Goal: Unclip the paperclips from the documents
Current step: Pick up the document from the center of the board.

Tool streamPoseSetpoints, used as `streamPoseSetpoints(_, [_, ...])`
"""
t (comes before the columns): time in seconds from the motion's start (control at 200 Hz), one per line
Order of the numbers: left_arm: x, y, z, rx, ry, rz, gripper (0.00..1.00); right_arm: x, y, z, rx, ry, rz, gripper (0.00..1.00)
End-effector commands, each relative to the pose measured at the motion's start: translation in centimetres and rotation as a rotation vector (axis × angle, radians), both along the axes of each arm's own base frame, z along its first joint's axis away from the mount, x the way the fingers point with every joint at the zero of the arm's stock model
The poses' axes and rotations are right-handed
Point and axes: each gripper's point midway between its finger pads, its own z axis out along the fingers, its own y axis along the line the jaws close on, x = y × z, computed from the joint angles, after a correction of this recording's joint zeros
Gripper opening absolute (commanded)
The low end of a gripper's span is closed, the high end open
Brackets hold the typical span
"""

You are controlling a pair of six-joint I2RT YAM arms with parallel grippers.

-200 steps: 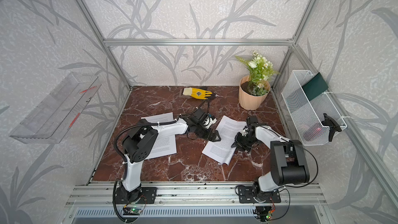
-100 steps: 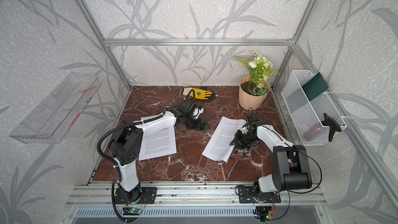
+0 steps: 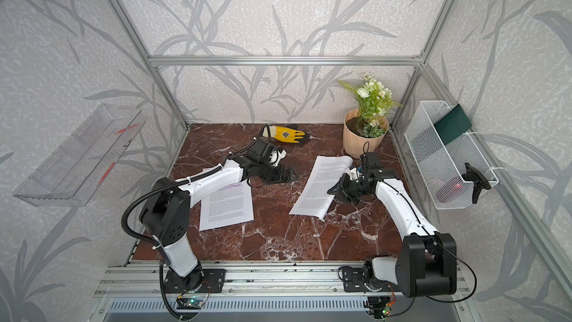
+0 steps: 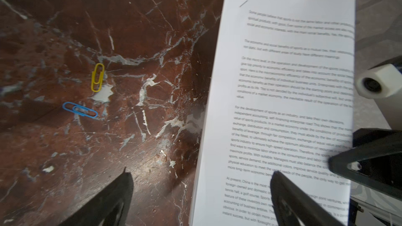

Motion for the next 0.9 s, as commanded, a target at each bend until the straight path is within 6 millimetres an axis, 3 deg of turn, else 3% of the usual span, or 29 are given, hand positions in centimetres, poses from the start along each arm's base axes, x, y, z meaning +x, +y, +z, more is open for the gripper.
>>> streamPoseSetpoints(0.0, [0.9, 1.4, 2.9, -0.008, -0.033, 0.050, 0.99, -0.6, 0.4, 2.6, 0.035, -0.028, 0.005, 0.22])
streamPoseSetpoints(0.12, [1.9, 2.2, 5.1, -0.054, -0.046, 0.092, 0.99, -0.3, 1.0, 4.9, 0.085, -0.106, 0.010, 0.22])
streamPoseSetpoints(0.235, [3.0, 2.0, 6.9, -0.219, -0.051, 0.147, 0.99, -0.1, 1.6, 6.7, 0.133, -0.170, 0.016, 0.22])
streamPoseSetpoints(0.45, [3.6, -0.8, 10.2, -0.420, -0.037, 0.086, 0.99, -0.4, 3.6, 8.4, 0.172, -0.230, 0.075, 0.22])
streamPoseSetpoints(0.54, [3.6, -1.4, 10.4, -0.449, -0.017, 0.069, 0.99, -0.4, 4.6, 9.1, 0.188, -0.258, 0.100, 0.22])
streamPoseSetpoints(0.73, [3.4, -1.6, 8.9, -0.456, 0.033, 0.064, 0.99, -0.1, 5.9, 10.9, 0.236, -0.319, 0.116, 0.22])
streamPoseSetpoints(0.895, [3.2, -2.1, 8.9, -0.479, 0.045, 0.050, 0.99, -0.3, 6.5, 11.1, 0.243, -0.328, 0.131, 0.23])
